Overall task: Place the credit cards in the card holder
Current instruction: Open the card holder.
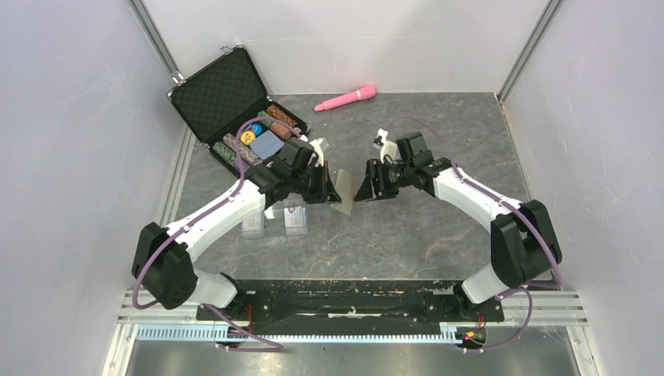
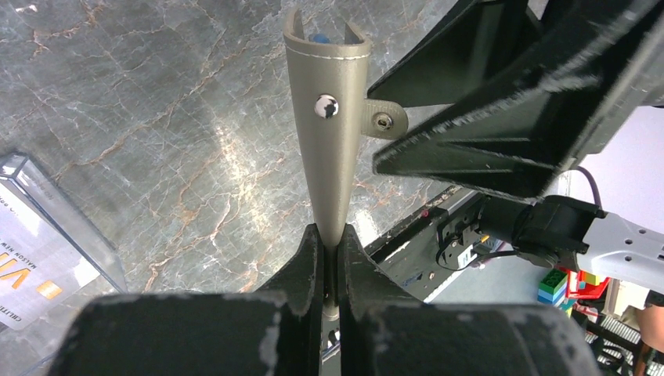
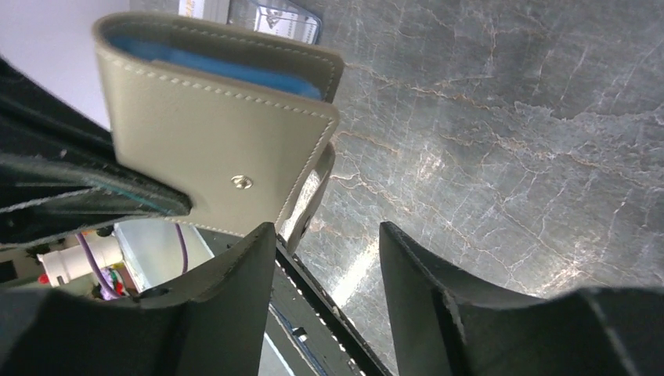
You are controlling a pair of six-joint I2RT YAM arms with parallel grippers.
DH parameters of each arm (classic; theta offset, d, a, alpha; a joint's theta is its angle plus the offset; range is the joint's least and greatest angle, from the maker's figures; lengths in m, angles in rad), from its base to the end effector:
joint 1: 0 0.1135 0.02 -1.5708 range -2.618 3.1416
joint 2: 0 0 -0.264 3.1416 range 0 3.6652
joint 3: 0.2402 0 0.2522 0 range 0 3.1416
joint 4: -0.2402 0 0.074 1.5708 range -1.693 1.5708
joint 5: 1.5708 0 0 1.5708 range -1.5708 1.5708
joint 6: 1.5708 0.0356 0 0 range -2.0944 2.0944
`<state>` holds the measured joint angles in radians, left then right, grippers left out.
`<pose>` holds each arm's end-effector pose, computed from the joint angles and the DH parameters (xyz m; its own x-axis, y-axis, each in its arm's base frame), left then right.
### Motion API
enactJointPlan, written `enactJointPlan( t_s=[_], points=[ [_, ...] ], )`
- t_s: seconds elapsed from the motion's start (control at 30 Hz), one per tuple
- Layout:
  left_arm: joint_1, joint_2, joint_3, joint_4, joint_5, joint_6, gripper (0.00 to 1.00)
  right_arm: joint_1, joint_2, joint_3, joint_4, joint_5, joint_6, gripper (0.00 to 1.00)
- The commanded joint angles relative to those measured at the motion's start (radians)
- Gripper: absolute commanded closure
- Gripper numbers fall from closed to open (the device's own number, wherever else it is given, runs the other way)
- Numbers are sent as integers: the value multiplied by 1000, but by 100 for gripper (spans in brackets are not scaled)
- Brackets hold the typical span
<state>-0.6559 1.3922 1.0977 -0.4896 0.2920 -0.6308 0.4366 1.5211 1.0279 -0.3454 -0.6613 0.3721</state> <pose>0.2327 -0.1920 0.2833 -0.8917 -0.0265 -0.4519 0.2720 0.7665 -0.5818 0.2801 0.1548 0.2381 -0.8844 -0.0961 -0.4567 -0.4124 0.6188 0.6685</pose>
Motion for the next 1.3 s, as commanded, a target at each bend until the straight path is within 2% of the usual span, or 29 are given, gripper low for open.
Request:
enactJointPlan(
  t_s=[0.0, 0.17, 0.33, 0.37, 0.5, 0.53, 0.57, 0.6, 0.67, 0.7, 0.73, 0.77, 0.87, 1.0, 1.17, 1.27],
  points=[
    [4, -32, -18, 51, 23, -34, 98, 15, 47, 24, 44, 32, 42, 49],
    [4, -43, -25, 55, 21, -32, 98, 26, 75, 56, 65, 42, 57, 63],
    [3, -49, -29, 53, 20, -27, 98, 32, 91, 76, 104, 20, 69, 70],
    [4, -51, -31, 54, 20, -27, 98, 33, 92, 74, 110, 14, 71, 74],
    [4, -56, -33, 55, 18, -23, 98, 35, 98, 75, 117, -4, 63, 100],
    [4, -59, -33, 60, 19, -19, 97, 36, 96, 77, 114, -4, 58, 100],
    [4, -65, -32, 61, 16, -14, 93, 36, 89, 81, 112, -6, 48, 100],
    [3, -74, -30, 62, 4, -4, 84, 36, 82, 90, 109, -10, 33, 100],
    [4, -105, -26, 62, -48, 15, 50, 36, 66, 118, 97, -16, -5, 100],
    [4, -129, -23, 57, -92, 33, 26, 35, 59, 139, 86, -22, -34, 100],
    [4, -148, -16, 46, -145, 53, 9, 35, 48, 167, 71, -29, -62, 100],
    [4, -170, -10, 39, -190, 73, 0, 35, 40, 190, 55, -38, -102, 100],
    [7, -223, 13, 31, -284, 189, 0, 34, 18, 276, -23, -75, -223, 100],
    [17, -245, 38, 17, -283, 404, 0, 34, 4, 364, -111, -167, -350, 100],
    [58, -229, 50, -10, -100, 698, 0, 33, 23, 440, -207, -287, -437, 100],
    [114, -201, 69, -45, 23, 796, 0, 32, 33, 470, -252, -326, -475, 100]
  ],
)
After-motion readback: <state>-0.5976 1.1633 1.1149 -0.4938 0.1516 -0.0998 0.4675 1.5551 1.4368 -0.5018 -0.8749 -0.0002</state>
